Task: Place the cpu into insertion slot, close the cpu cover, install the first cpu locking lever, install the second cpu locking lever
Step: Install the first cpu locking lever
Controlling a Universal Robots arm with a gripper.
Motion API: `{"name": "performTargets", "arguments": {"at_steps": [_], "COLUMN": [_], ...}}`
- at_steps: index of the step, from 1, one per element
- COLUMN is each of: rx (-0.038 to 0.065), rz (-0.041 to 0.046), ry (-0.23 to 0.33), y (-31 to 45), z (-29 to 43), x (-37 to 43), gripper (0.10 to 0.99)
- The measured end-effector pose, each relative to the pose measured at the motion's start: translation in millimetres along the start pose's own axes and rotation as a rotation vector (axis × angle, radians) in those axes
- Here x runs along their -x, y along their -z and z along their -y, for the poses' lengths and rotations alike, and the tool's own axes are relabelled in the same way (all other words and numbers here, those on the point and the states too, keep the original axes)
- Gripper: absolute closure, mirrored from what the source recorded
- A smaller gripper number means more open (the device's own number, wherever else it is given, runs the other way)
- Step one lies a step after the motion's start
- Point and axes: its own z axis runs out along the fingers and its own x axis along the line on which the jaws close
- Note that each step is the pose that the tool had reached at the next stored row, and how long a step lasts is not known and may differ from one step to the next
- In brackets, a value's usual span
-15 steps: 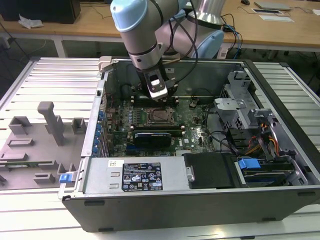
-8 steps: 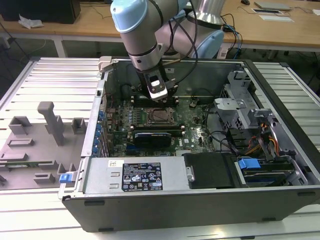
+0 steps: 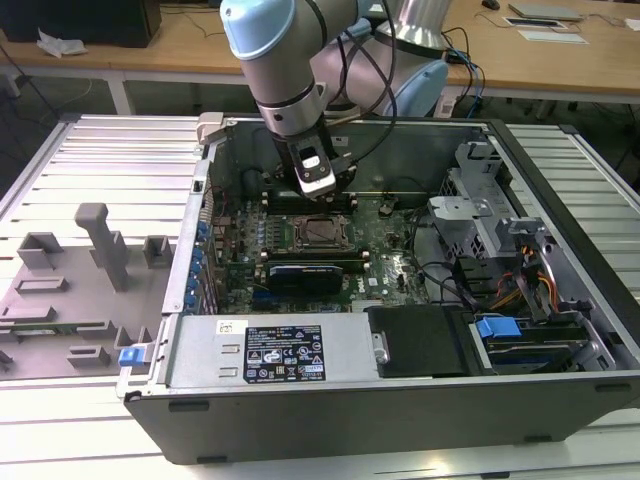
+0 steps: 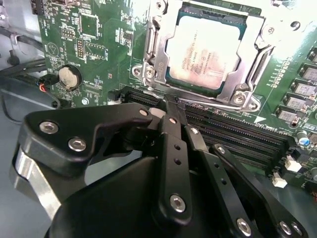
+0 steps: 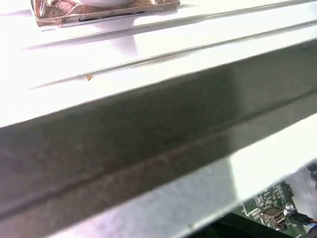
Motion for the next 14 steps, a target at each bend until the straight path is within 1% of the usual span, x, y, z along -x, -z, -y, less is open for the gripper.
{"name": "performTargets", "arguments": {"at_steps": [2,7,10,14], "rx": [0.0,0.005,0.007,0.007], "rz": [0.0009,0.0076,0.0095,0.0101], "ry": [0.0,0.0,0.0,0.0], "y": [-0.4,-4.2,-6.0,-7.1], "z": [0.5,2.7,3.7,4.8], "x": [0.0,-0.6,-0.9,-0.9], "gripper": [0.98,0.98,0.98,0.98]}}
